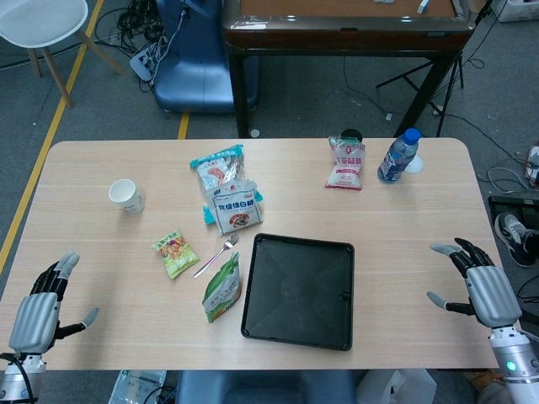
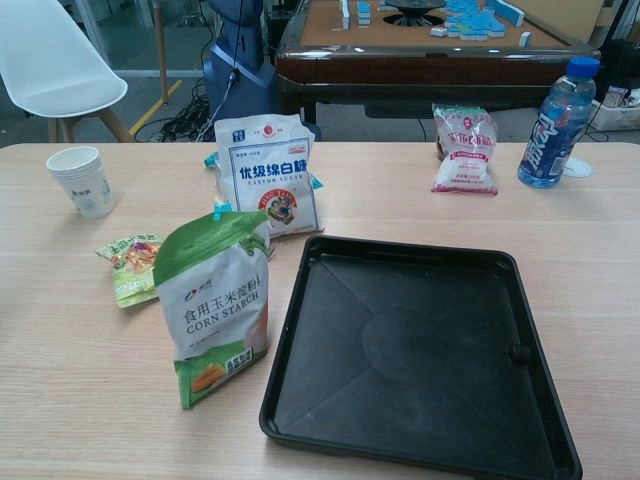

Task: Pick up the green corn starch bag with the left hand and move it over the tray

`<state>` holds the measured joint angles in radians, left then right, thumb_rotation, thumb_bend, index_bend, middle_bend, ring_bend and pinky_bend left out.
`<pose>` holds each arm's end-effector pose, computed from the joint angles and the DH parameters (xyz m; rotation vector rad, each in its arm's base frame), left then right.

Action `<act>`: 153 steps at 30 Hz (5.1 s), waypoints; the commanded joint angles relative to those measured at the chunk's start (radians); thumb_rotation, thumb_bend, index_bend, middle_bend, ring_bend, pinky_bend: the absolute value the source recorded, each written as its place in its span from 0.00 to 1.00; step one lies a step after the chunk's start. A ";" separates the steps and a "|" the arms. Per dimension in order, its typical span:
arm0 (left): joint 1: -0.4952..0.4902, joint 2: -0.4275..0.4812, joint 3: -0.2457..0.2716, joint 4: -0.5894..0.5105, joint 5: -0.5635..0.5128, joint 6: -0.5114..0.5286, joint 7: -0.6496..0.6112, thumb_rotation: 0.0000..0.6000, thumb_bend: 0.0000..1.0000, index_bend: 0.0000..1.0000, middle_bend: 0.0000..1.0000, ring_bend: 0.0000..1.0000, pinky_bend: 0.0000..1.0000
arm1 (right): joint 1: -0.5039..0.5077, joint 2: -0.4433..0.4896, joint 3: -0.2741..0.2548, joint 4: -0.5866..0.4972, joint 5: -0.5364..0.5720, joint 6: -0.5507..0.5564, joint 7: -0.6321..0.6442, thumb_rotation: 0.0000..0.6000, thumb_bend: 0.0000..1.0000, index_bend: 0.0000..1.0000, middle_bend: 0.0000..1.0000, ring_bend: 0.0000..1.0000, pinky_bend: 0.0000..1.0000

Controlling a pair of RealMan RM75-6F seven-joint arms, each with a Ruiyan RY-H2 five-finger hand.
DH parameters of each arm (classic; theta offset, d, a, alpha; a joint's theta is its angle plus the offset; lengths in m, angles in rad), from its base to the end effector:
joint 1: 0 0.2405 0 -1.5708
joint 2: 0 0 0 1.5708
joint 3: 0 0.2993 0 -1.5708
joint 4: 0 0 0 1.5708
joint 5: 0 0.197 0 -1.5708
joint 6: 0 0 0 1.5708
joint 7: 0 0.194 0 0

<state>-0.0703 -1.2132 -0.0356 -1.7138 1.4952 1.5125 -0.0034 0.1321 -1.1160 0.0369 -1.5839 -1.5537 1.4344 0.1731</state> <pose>-0.3217 0.2236 0.1514 -1.3043 -1.0614 -1.0489 -0.3346 -0.2465 0.1779 1.4405 -1.0140 1.0295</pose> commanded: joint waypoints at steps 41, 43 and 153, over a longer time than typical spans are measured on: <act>-0.165 -0.068 0.098 0.149 0.167 -0.250 -0.386 1.00 0.14 0.00 0.05 0.06 0.07 | 0.005 0.150 0.084 -0.134 0.082 0.029 -0.094 1.00 0.09 0.24 0.28 0.12 0.17; -0.174 -0.095 0.095 0.160 0.161 -0.263 -0.369 1.00 0.14 0.00 0.05 0.06 0.07 | 0.004 0.150 0.083 -0.134 0.084 0.026 -0.095 1.00 0.09 0.24 0.28 0.12 0.17; -0.725 -0.415 -0.074 0.248 0.018 -0.697 0.637 1.00 0.20 0.48 0.69 0.68 0.89 | -0.050 0.140 0.089 -0.095 0.078 0.088 -0.032 1.00 0.09 0.24 0.29 0.12 0.17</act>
<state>-0.7573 -1.6209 -0.0704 -1.4191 1.6172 0.9062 0.4402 0.0829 -0.9756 0.1259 -1.6797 -1.4757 1.5217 0.1403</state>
